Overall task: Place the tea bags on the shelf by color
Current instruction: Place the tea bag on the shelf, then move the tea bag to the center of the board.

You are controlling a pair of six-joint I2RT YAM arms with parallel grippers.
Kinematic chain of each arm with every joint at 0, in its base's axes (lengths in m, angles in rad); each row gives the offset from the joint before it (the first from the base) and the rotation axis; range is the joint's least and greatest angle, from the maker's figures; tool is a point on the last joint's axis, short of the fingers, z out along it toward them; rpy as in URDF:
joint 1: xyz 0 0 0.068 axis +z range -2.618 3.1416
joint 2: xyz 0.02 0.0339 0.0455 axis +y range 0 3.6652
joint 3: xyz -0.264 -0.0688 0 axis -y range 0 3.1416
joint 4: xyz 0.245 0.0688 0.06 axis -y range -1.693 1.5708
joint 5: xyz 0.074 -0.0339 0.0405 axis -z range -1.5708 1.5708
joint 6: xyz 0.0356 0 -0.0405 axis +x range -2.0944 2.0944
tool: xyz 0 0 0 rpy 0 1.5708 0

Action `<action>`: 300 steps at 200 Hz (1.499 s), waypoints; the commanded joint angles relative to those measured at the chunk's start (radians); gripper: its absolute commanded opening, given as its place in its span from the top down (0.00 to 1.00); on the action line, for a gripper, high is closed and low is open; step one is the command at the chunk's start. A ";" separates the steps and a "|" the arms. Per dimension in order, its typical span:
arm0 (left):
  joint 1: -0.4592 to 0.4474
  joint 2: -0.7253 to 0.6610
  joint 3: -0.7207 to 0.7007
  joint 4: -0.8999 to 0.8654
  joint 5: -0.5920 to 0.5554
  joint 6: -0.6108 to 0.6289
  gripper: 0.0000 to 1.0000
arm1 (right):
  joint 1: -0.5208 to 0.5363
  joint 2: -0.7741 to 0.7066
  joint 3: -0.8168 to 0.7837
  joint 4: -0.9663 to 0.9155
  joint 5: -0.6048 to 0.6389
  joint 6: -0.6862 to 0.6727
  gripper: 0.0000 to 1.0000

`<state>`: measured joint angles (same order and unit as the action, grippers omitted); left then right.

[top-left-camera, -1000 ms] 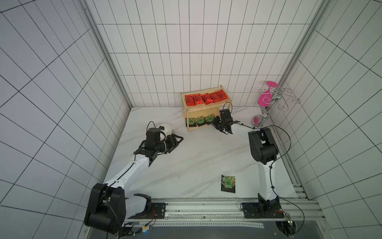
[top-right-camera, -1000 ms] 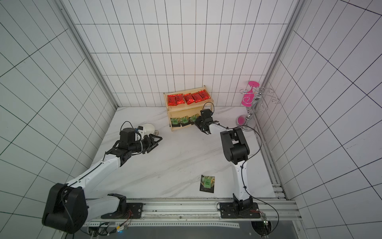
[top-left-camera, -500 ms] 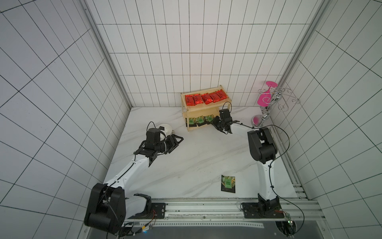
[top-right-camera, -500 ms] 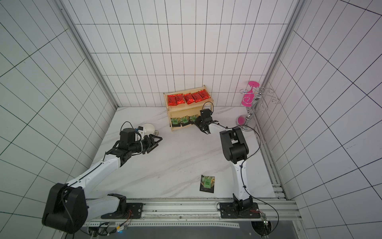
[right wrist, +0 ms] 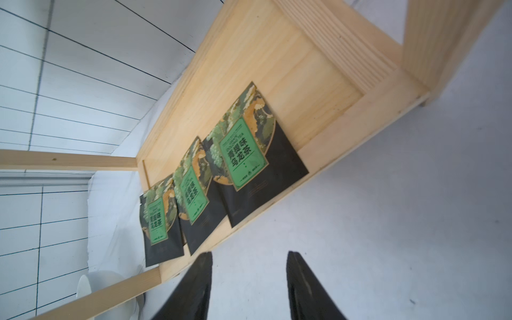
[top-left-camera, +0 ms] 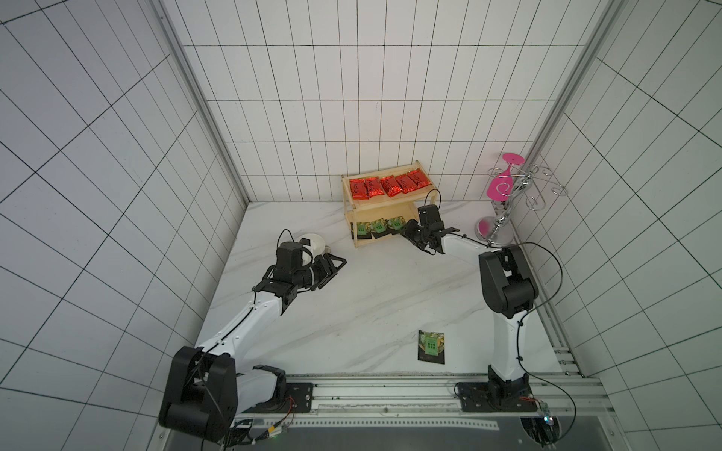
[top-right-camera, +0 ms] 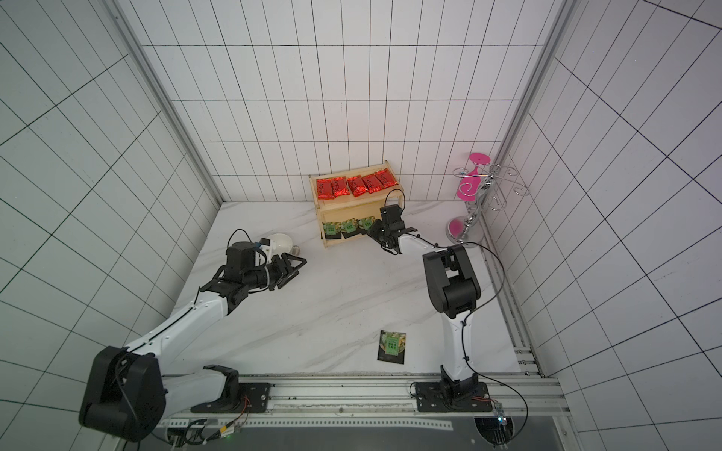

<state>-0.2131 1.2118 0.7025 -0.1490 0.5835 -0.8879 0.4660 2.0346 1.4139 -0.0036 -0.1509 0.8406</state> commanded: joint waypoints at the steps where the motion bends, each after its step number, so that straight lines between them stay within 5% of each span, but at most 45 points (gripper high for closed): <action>1: -0.022 -0.017 0.030 -0.085 -0.071 0.047 0.37 | 0.039 -0.095 -0.112 -0.011 0.030 -0.070 0.53; 65: -0.301 -0.034 0.149 -0.367 -0.372 0.161 0.37 | 0.285 -0.636 -0.622 -0.342 0.297 -0.204 0.53; 119: -0.390 0.010 0.169 -0.345 -0.352 0.182 0.36 | 0.540 -1.041 -0.876 -0.584 0.405 -0.042 0.49; 228: -0.413 0.054 0.186 -0.336 -0.317 0.190 0.34 | 0.805 -1.041 -0.983 -0.570 0.416 0.134 0.43; 300: -0.411 0.082 0.169 -0.314 -0.313 0.188 0.34 | 0.759 -1.012 -1.053 -0.355 0.392 0.049 0.40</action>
<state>-0.6266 1.2804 0.8639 -0.4892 0.2661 -0.7136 1.2598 1.0008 0.3923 -0.4629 0.2440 0.9295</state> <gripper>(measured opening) 0.659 0.594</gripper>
